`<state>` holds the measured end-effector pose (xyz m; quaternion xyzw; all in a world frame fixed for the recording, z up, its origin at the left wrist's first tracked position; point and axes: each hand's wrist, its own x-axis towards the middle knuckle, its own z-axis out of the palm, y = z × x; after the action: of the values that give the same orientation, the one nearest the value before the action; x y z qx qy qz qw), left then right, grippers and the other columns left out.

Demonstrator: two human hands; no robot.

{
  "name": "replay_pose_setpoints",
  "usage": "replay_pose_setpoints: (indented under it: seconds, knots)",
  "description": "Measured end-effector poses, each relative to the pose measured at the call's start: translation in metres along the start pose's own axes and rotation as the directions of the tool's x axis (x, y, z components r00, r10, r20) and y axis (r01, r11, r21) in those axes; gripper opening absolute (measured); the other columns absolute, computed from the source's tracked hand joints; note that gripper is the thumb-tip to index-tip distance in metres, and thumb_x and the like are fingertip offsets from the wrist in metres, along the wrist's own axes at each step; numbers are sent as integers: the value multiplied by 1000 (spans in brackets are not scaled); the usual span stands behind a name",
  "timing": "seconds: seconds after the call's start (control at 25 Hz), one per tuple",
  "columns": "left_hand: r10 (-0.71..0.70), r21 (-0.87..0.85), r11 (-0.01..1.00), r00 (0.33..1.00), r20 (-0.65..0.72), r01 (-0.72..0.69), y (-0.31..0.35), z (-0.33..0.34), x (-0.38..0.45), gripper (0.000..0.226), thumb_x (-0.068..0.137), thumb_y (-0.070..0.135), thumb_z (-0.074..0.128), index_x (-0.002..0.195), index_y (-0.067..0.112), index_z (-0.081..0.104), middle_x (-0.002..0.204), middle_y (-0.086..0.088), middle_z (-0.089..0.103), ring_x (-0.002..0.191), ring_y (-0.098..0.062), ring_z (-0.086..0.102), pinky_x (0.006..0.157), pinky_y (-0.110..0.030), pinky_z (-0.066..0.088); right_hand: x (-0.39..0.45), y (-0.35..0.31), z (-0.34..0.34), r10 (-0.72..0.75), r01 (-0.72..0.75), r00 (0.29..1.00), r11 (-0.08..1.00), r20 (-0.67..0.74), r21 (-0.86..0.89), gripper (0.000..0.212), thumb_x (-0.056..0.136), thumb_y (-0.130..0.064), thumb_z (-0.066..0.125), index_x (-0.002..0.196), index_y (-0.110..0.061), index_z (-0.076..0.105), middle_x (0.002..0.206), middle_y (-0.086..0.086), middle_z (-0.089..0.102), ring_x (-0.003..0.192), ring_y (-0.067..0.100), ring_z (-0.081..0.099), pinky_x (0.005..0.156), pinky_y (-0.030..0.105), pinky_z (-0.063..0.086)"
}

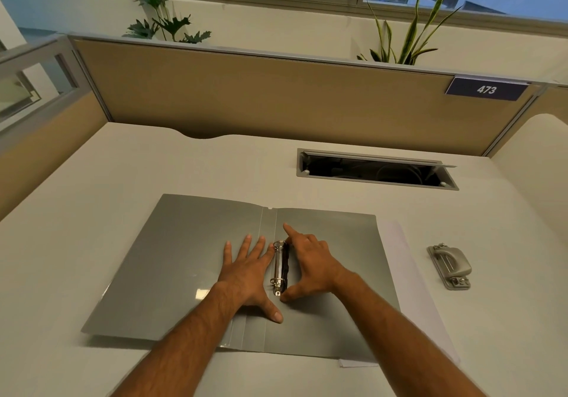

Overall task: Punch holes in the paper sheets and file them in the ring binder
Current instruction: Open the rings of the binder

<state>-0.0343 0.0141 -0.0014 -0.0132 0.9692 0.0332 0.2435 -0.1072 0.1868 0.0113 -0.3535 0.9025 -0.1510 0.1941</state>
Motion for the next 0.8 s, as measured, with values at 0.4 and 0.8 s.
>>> replay_pose_setpoints:
  seconds: [0.4, 0.8]
  knots:
    - [-9, 2, 1000, 1000, -5, 9, 2, 0, -1, 147, 46, 87, 65, 153, 29, -16, 161, 1, -26, 144, -28, -32, 113, -63, -17, -8, -11, -4, 185, -163, 983, 882, -7, 441, 121, 65, -29, 87, 156, -18, 8, 150, 10, 38, 136, 29, 40, 112, 45, 39]
    - [-28, -8, 1000, 1000, -3, 28, 3, 0, 0, 150, 43, 86, 69, 153, 30, -16, 161, 2, -26, 144, -27, -33, 112, -64, -18, 7, -32, 20, 682, -535, 731, 584, -12, 610, 27, 79, -38, 79, 76, -12, 74, 77, 6, 74, 73, 21, 72, 77, 41, 62]
